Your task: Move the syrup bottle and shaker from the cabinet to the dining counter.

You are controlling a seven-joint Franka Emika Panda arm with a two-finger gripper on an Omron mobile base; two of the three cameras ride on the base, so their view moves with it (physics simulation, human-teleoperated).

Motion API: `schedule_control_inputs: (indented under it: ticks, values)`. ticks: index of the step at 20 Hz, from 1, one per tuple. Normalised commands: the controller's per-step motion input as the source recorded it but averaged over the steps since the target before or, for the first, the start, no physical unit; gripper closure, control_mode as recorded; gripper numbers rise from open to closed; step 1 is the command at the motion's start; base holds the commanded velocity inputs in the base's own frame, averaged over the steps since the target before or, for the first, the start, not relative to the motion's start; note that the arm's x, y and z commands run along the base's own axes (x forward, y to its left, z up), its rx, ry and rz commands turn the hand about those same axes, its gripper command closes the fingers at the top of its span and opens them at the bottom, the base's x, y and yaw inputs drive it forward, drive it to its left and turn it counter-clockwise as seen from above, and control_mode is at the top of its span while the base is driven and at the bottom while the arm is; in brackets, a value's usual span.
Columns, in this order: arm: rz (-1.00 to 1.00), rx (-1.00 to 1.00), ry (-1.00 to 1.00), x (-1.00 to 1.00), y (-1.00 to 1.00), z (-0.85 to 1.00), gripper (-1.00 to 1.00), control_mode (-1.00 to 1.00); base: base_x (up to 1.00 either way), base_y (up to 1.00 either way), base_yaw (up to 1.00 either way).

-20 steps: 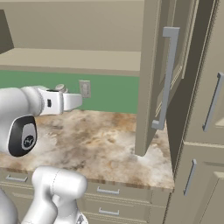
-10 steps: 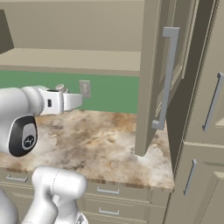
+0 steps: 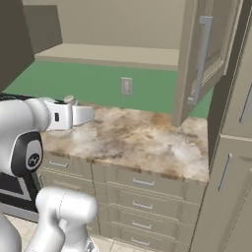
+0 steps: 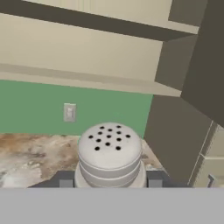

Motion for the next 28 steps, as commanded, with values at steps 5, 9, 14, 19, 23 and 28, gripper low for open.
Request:
schedule_control_inputs:
  ticks: [5, 9, 14, 19, 23, 28]
  values:
    - [0.00, 0.00, 0.00, 0.00, 0.00, 0.00, 1.00, 1.00, -1.00, 0.60, 0.41]
    - [0.00, 0.00, 0.00, 0.00, 0.00, 0.00, 1.00, 1.00, -1.00, 1.00, 0.38]
    - [0.00, 0.00, 0.00, 0.00, 0.00, 0.00, 1.00, 1.00, -1.00, 1.00, 0.32]
    - [0.00, 0.00, 0.00, 0.00, 0.00, 0.00, 1.00, 1.00, -1.00, 1.00, 0.46]
    - [0.00, 0.00, 0.00, 0.00, 0.00, 0.00, 1.00, 1.00, -1.00, 1.00, 0.65]
    - [0.00, 0.00, 0.00, 0.00, 0.00, 0.00, 1.00, 1.00, -0.89, 0.99, 0.79]
